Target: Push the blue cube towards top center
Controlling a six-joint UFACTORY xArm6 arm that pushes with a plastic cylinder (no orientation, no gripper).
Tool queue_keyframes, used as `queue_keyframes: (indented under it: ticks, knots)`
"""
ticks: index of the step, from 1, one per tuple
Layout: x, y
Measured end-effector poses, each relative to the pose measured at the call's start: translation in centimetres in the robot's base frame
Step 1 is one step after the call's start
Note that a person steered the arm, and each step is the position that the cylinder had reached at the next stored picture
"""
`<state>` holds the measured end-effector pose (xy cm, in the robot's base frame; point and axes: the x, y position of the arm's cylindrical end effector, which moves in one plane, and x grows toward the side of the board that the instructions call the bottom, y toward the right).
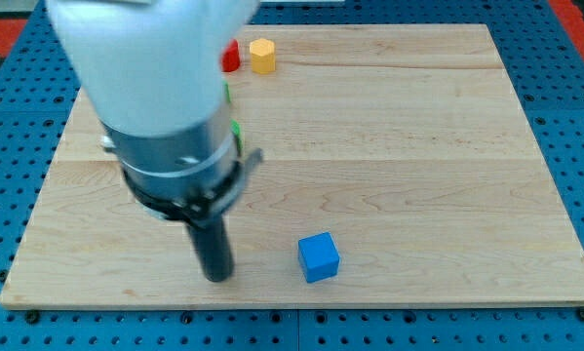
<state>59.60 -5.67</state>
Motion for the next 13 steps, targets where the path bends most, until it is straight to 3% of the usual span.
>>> queue_keyframes:
  ticks: [2,3,5,6,7,8,13]
  knots:
    - [0.9,10.9]
    - [-1.2,12.7]
    - [-7.7,13.0]
    - [-7.9,13.9]
    - [-5.3,14.0]
    - [-4.9,9.6]
    - [-12.3,10.4]
